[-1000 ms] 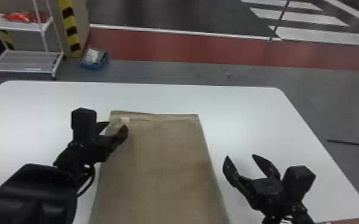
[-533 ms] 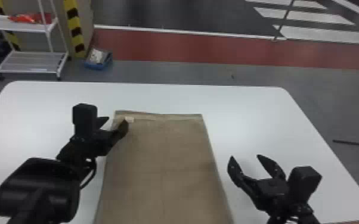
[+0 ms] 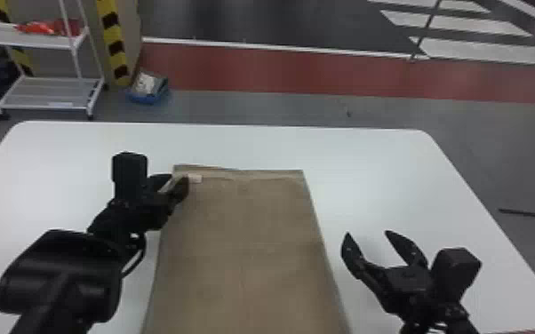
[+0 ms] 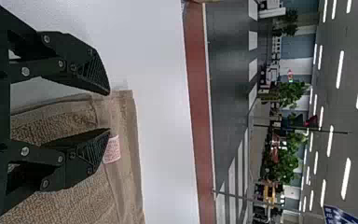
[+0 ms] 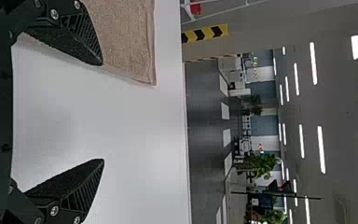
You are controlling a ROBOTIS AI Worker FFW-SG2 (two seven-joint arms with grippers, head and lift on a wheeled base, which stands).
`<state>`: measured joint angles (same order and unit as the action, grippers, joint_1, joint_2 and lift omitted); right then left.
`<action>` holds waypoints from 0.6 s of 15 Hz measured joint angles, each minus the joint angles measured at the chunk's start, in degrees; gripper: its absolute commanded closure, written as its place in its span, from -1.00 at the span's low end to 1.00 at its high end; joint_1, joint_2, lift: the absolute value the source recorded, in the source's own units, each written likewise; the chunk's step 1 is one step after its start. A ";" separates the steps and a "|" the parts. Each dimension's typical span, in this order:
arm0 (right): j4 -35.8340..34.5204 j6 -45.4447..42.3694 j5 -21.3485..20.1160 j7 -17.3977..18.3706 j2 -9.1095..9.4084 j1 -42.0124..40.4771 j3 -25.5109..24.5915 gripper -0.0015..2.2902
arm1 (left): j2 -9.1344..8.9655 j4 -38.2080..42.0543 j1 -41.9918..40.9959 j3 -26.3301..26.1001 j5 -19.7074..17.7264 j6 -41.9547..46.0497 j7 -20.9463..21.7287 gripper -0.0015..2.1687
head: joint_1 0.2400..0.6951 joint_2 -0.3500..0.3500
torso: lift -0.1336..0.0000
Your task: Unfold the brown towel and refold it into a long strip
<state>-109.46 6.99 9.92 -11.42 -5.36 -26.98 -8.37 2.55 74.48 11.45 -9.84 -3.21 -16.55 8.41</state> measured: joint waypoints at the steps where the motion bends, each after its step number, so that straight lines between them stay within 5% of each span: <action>1: 0.02 0.00 0.00 0.00 0.00 0.00 -0.04 -0.87 | 0.00 -0.10 0.04 0.00 -0.03 0.04 0.02 -0.25 | 1.00 -0.46 | -0.85; 7: 0.03 -0.08 0.01 0.00 0.00 0.09 -0.07 -0.87 | 0.08 -0.14 0.06 0.00 0.02 -0.13 0.23 -0.41 | 1.00 -0.46 | -0.85; 9: 0.03 -0.03 0.01 0.00 0.05 0.09 -0.07 -0.87 | 0.08 -0.14 0.07 0.00 0.07 -0.38 0.71 -0.05 | 1.00 -0.46 | -0.85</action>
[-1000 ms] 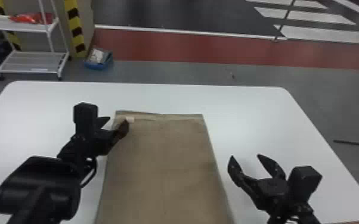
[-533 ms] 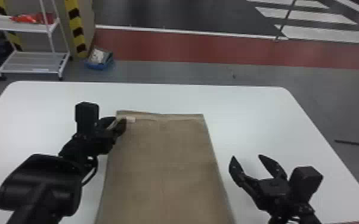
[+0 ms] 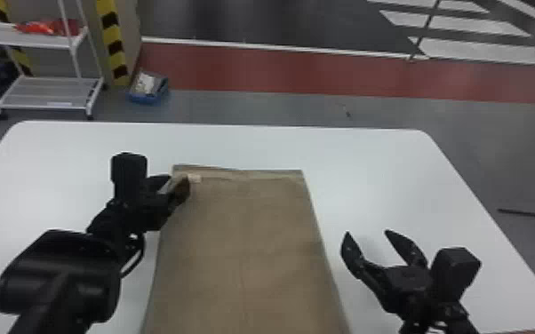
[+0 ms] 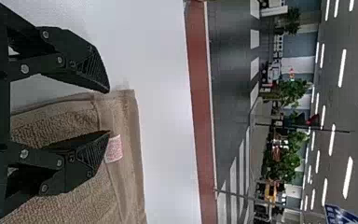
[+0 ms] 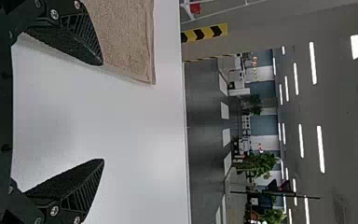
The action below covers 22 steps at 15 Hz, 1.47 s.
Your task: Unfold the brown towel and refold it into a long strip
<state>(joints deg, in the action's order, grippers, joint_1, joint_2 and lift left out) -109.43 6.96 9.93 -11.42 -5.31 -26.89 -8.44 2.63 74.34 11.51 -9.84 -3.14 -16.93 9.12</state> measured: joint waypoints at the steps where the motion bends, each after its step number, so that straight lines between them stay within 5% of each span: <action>1: 0.00 0.02 0.01 0.00 0.03 0.00 0.00 -0.87 | -0.03 0.00 0.00 0.00 0.07 -0.06 0.14 -0.05 | 1.00 -0.47 | -0.85; 3: -0.03 -0.04 0.07 0.00 0.04 -0.05 0.00 -0.87 | -0.08 0.01 0.00 0.00 0.10 -0.10 0.11 0.16 | 1.00 -0.47 | -0.85; 9: -0.12 -0.14 0.09 0.00 -0.02 -0.14 0.02 -0.87 | 0.07 2.79 -2.38 0.19 0.36 -0.26 -2.02 0.12 | 1.00 -0.45 | -0.85; 13: -0.41 0.12 0.08 0.00 -0.05 -0.13 0.17 -0.87 | 0.49 12.18 -7.84 0.17 1.25 -2.00 -3.48 0.12 | 1.00 -0.45 | -0.85; 18: -0.44 0.38 0.00 0.00 -0.05 0.13 0.69 -0.87 | 0.80 31.15 -16.67 -1.45 2.77 -14.38 0.86 0.12 | 1.00 -0.56 | -0.85; 22: -0.44 -0.28 0.73 0.01 -0.05 0.32 0.05 -0.87 | 0.35 37.90 -18.01 -8.66 0.36 -27.54 3.18 0.12 | 1.00 -0.82 | -0.85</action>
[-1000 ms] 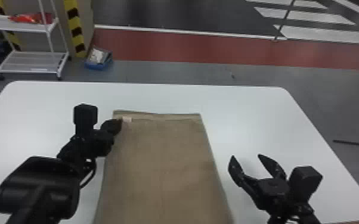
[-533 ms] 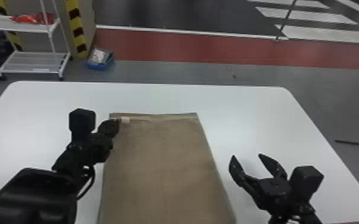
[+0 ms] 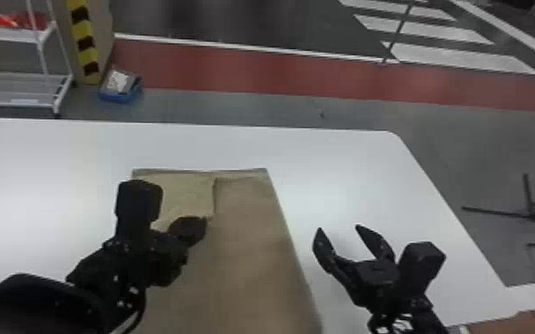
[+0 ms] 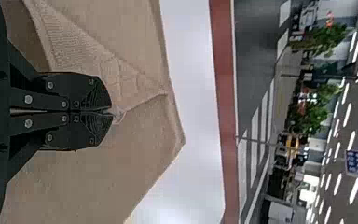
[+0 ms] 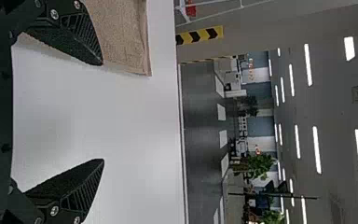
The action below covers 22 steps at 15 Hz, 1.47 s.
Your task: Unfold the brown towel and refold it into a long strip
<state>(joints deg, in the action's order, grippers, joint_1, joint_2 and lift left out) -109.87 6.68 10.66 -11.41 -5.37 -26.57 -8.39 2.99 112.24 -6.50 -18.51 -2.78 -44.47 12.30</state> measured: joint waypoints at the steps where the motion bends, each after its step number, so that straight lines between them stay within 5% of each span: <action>1: -0.14 -0.24 0.09 -0.01 -0.07 0.12 -0.36 -0.87 | -0.30 0.07 0.64 -2.49 -0.20 -1.38 -0.42 0.12 | 1.00 -0.97 | -0.85; 2: -0.39 -0.31 0.14 -0.01 -0.16 0.20 -0.75 -0.87 | -0.64 -0.26 1.52 -4.59 -0.47 -1.92 -0.83 0.00 | 1.00 -1.00 | -0.85; 4: -1.08 -0.27 0.39 -0.03 -0.25 0.09 -1.59 -0.87 | -1.97 -3.02 4.20 -8.55 -0.67 -2.21 -2.13 -0.94 | 1.00 -1.00 | -0.85; 5: -1.22 -0.28 0.44 -0.14 -0.25 -0.10 -1.70 -0.87 | -2.38 -4.35 5.19 -9.57 -0.60 -2.18 -2.29 -1.00 | 1.00 -1.00 | -0.85; 13: -1.73 -0.02 -0.50 -0.97 -0.26 -0.23 0.37 -0.86 | -0.47 1.57 2.53 -3.22 -1.02 -1.97 -2.42 -0.96 | 1.00 -1.00 | -0.85; 18: -1.60 2.06 -3.63 -1.52 0.18 0.78 6.22 -0.66 | 1.69 2.35 -0.43 4.73 -0.96 5.82 -4.50 -0.96 | 1.00 -0.52 | -0.85; 22: 1.26 2.85 -6.65 -3.23 0.20 2.33 9.55 -0.64 | 2.64 -0.88 -1.04 6.34 -0.59 12.00 -5.29 -0.92 | 1.00 -0.27 | -0.85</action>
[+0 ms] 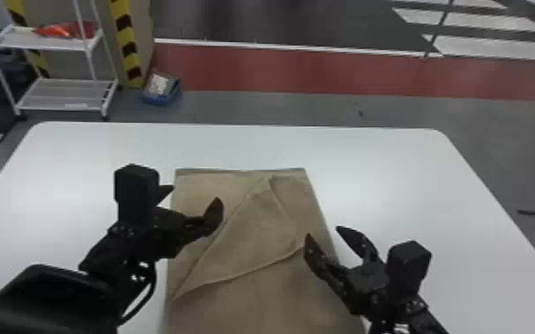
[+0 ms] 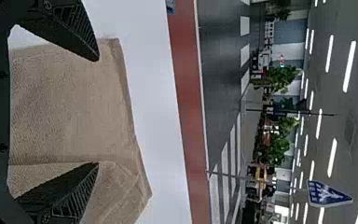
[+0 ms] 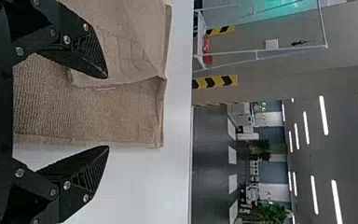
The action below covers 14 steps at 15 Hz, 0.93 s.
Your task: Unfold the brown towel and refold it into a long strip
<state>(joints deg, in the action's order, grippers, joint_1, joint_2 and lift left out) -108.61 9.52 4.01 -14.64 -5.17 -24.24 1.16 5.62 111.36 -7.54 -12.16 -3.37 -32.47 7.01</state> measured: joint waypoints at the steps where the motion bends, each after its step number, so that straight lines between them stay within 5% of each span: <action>1: 0.60 0.35 -0.41 -0.49 -0.02 0.29 0.60 -0.64 | 0.06 -0.61 -0.06 0.00 0.10 0.87 0.02 -0.92 | 1.00 -0.25 | -0.85; 14: 3.91 4.22 -3.81 -0.74 0.15 3.71 4.98 -0.48 | 0.27 -2.98 -0.02 -0.14 0.47 3.15 0.38 -0.92 | 1.00 -0.10 | -0.85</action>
<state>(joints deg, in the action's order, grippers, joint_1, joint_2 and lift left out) -104.70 13.74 0.20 -15.38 -5.02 -20.53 6.14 5.89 108.38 -7.56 -12.31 -2.90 -29.32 7.39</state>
